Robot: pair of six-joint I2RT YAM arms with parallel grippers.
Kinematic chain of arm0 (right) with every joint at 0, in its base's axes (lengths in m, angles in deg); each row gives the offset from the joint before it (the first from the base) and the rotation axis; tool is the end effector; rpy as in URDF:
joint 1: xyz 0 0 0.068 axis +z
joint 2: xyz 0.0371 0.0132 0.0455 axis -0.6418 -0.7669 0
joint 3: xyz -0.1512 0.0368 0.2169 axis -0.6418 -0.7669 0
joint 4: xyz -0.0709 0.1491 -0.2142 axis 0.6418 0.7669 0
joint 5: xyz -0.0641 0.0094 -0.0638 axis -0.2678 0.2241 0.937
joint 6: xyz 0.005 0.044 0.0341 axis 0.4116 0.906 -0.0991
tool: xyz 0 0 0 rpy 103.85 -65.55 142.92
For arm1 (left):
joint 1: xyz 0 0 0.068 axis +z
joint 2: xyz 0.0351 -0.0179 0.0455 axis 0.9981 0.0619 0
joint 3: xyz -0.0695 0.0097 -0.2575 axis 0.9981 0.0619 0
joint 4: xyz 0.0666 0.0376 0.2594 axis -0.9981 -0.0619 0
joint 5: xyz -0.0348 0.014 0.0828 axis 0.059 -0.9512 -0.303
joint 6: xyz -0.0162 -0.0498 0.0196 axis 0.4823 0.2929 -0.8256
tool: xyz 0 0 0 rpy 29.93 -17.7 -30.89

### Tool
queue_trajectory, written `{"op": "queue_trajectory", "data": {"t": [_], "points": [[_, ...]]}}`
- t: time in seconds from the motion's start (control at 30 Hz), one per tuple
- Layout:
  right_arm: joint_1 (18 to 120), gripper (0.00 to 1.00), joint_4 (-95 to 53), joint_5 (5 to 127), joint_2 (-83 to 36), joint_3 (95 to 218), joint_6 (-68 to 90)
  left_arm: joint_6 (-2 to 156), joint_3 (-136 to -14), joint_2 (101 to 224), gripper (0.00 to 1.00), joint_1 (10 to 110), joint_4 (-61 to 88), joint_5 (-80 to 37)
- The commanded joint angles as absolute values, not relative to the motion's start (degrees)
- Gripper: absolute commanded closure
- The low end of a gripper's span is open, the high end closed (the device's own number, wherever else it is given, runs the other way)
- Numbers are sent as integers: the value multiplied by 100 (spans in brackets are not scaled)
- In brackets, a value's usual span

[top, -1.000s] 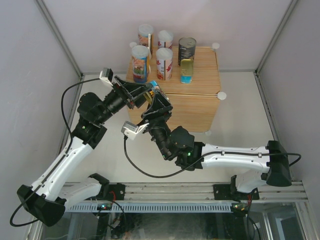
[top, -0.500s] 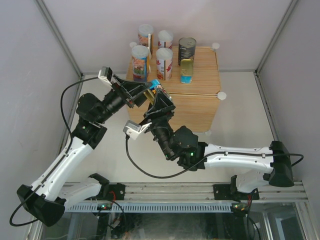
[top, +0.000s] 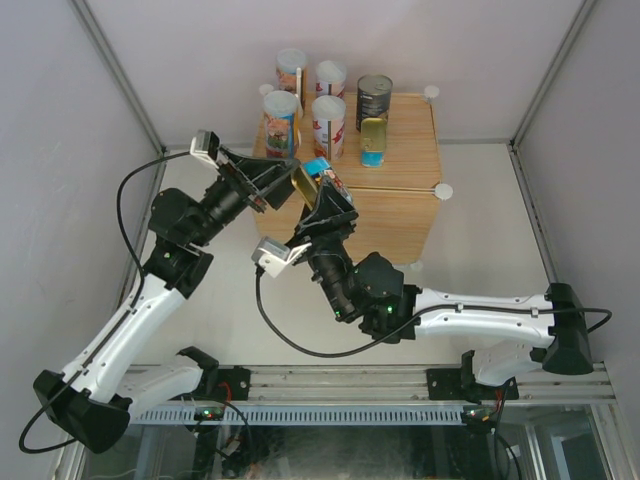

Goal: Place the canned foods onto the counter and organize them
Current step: Place the canned food on the counter.

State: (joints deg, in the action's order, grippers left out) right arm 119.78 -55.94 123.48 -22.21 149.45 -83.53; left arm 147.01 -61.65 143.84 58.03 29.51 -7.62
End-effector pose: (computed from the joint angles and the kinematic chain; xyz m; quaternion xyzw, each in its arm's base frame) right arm 0.0862 0.3143 0.4168 -0.4549 0.4052 -0.2825 0.7410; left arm 0.1999 -0.1247 0.4349 -0.1128 0.5758 -0.7221 0.3664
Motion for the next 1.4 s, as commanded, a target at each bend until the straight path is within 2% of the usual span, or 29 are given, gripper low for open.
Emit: {"op": "queue_trajectory", "data": {"t": [0.0, 0.9, 1.37], "points": [[12017, 100, -5772, 12449, -1854, 15143, -8012, 14764, -5945, 14198, 23, 5792, 3375, -911], [11673, 100, -5847, 12569, -1719, 15143, -7858, 14748, -5772, 14058, 23, 5797, 3359, -1050], [10949, 100, -5023, 12564, -1566, 15874, -6702, 14744, -5704, 13964, 22, 5833, 3333, -1054]]}}
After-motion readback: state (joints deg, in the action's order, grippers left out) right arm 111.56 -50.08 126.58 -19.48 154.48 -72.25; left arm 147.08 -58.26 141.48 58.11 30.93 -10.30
